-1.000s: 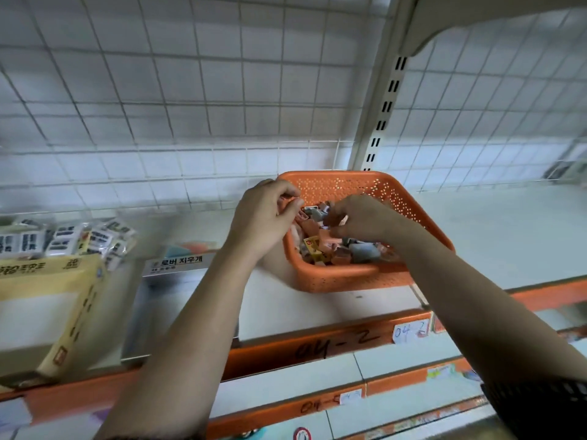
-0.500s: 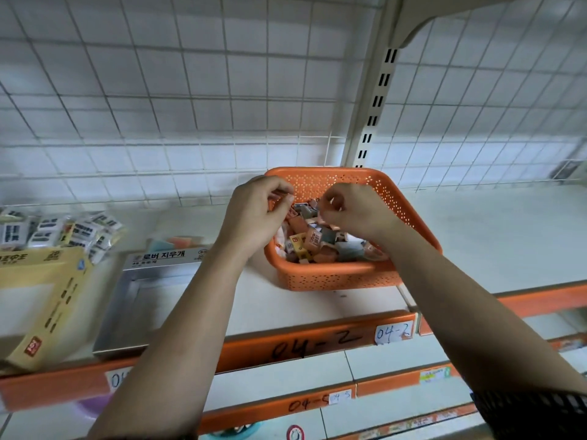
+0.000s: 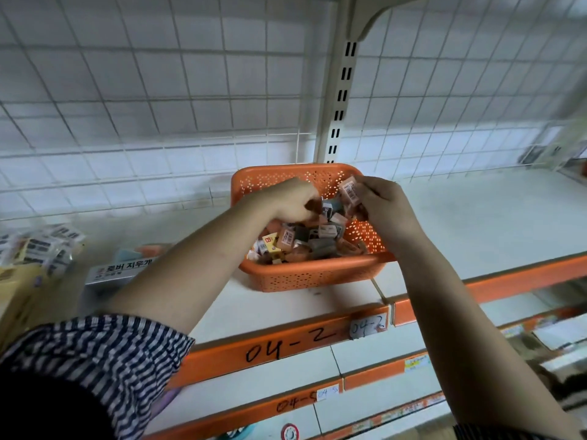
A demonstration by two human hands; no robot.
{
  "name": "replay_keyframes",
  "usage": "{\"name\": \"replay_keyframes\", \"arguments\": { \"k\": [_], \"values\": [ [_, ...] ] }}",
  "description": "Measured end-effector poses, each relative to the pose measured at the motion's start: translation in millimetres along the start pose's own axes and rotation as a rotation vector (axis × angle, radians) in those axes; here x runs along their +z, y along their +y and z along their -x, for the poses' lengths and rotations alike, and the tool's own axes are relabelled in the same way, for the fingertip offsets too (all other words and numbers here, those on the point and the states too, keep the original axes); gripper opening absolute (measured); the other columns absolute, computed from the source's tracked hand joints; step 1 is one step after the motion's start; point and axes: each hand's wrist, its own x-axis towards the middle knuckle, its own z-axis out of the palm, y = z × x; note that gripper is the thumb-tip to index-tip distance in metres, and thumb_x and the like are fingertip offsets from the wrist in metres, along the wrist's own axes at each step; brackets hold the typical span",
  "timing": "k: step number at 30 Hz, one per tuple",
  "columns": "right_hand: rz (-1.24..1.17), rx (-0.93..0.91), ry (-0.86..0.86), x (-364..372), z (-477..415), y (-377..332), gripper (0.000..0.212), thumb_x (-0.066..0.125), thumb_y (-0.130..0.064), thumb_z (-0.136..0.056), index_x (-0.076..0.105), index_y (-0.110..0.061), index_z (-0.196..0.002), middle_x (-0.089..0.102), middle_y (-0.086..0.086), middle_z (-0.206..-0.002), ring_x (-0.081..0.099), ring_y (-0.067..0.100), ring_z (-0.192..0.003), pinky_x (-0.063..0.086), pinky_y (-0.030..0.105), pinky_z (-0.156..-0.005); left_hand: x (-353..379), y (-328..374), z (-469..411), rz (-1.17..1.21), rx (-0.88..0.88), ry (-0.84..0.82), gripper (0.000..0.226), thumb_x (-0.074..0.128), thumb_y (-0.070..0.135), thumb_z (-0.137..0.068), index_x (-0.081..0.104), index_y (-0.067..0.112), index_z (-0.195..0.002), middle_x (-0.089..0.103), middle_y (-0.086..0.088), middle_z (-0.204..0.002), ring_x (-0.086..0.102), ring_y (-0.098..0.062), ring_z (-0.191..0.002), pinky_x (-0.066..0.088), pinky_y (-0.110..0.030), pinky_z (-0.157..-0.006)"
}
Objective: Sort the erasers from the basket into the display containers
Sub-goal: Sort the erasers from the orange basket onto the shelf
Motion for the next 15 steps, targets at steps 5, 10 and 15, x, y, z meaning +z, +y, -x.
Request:
{"name": "replay_keyframes", "arguments": {
  "k": [5, 10, 15],
  "values": [
    [-0.016, -0.007, -0.012, -0.4, 2.0, -1.2, 0.025, 0.044, -0.011, -0.102, 0.064, -0.008, -0.116, 0.062, -0.001, -0.067, 0.054, -0.001, -0.047, 0.043, 0.013, -0.049, 14.1, -0.2, -11.2, 0.016, -0.057, 0.005, 0.021, 0.061, 0.029, -0.093, 0.065, 0.010, -0.101, 0.061, -0.002, -0.090, 0.061, -0.020, -0.086, 0.046, -0.031, -0.070],
    [0.036, -0.029, -0.004, 1.5, 2.3, 0.1, 0.025, 0.044, -0.012, -0.102, 0.063, -0.011, -0.117, 0.064, -0.002, -0.067, 0.056, 0.000, -0.048, 0.045, 0.015, -0.052, 19.4, -0.9, -15.0, -0.011, -0.120, -0.015, 0.027, 0.062, 0.036, -0.093, 0.064, 0.009, -0.096, 0.061, -0.006, -0.088, 0.059, -0.022, -0.081, 0.045, -0.031, -0.067],
    [0.066, -0.047, 0.010, 0.7, 1.3, 3.3, 0.027, 0.045, -0.013, -0.101, 0.063, -0.008, -0.121, 0.065, -0.002, -0.069, 0.057, 0.000, -0.050, 0.045, 0.015, -0.053, 15.8, 0.9, -13.2, -0.007, -0.104, -0.040, 0.026, 0.060, 0.033, -0.094, 0.065, 0.007, -0.095, 0.061, -0.007, -0.087, 0.059, -0.023, -0.081, 0.045, -0.031, -0.067]
  ]
}}
